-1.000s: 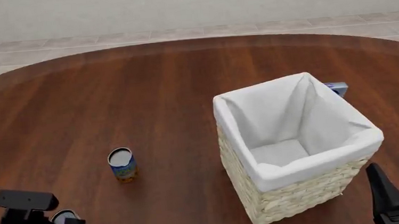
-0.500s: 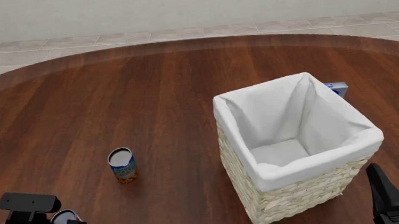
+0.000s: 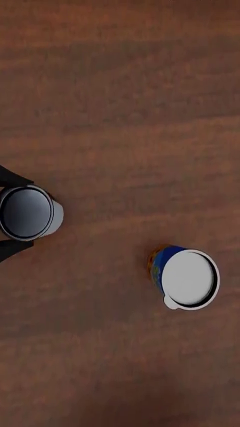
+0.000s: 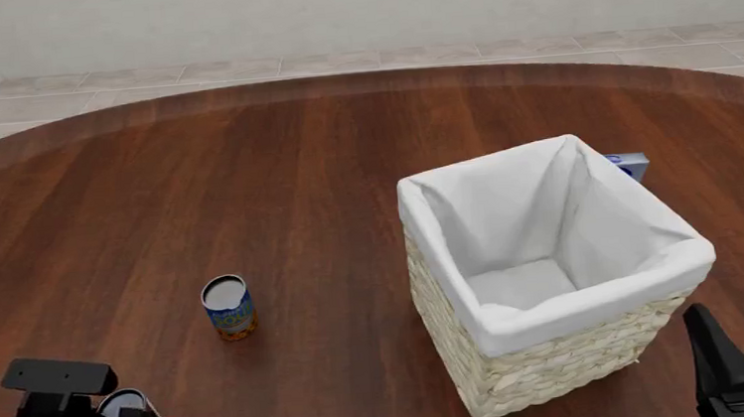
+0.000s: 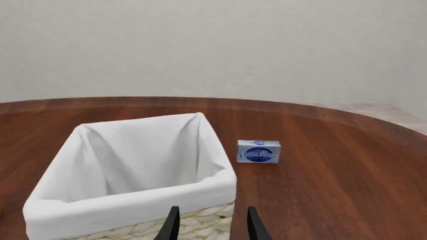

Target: Pick up the tomato sauce, and put it in the basket.

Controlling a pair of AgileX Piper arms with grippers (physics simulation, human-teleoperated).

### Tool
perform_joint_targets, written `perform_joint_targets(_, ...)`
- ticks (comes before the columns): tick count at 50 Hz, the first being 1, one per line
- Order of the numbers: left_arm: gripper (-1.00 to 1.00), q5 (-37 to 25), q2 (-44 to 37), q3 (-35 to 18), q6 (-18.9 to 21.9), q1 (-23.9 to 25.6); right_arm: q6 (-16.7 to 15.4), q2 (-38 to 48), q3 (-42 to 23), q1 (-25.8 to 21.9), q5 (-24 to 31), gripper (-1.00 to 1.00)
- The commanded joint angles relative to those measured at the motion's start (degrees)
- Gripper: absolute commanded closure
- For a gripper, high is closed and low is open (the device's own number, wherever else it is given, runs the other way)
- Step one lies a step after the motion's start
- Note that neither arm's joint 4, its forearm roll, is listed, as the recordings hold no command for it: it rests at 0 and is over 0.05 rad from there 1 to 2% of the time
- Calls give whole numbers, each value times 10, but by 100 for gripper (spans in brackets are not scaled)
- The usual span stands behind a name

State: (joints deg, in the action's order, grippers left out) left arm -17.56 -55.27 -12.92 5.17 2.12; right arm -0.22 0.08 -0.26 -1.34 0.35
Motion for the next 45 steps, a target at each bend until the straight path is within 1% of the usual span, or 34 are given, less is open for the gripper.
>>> perform_joint_targets(1, 100, 3, -1, 4, 14, 5, -1, 0, 0, 0, -1, -100)
perform_joint_targets(13, 100, -12, 11, -10, 20, -2, 0, 0, -1, 0, 0, -100)
perform_joint_targets(20, 100, -40, 24, -42, 29, -6, 0, 0, -1, 0, 0, -100)
perform_joint_targets(25, 100, -72, 34, -90, 38, -3, 0, 0, -1, 0, 0, -100)
perform_joint_targets(26, 100, -78, 35, -98, 31, 0, -1, 0, -1, 0, 0, -100)
perform_joint_targets(27, 100, -84, 37, -106, 34, 1, 0, 0, -1, 1, 0, -100)
perform_joint_targets(28, 100, -84, 37, -106, 34, 1, 0, 0, -1, 1, 0, -100)
perform_joint_targets(30, 100, -95, 32, -133, 41, 6, -1, 0, -1, 1, 0, -100)
perform_joint_targets(32, 100, -98, 31, -141, 42, 10, -1, 0, -1, 0, 0, -100)
perform_joint_targets(33, 100, -106, 30, -160, 42, 17, -2, 0, -1, 0, 0, -100)
perform_joint_targets(34, 100, -106, 30, -160, 42, 17, -2, 0, -1, 0, 0, -100)
perform_joint_targets(35, 100, -111, 28, -171, 41, 22, -1, 0, -1, 0, 0, -100)
perform_joint_targets(36, 100, -118, 24, -192, 44, 25, -2, 0, 0, 1, 0, -100)
perform_joint_targets(37, 100, -118, 24, -192, 44, 25, -2, 0, 0, 1, 0, -100)
perform_joint_targets(39, 100, -125, 18, -212, 50, 30, -2, 0, 0, 2, 0, -100)
perform_joint_targets(40, 100, -130, 11, -231, 53, 35, -2, 0, 0, 2, 0, -100)
perform_joint_targets(41, 100, -130, 11, -231, 53, 35, -2, 0, 0, 2, 0, -100)
perform_joint_targets(42, 100, -135, 5, -249, 55, 40, -2, 0, 0, 3, 0, -100)
perform_joint_targets(45, 100, -138, 0, -264, 58, 41, -3, 0, 0, 4, 0, -100)
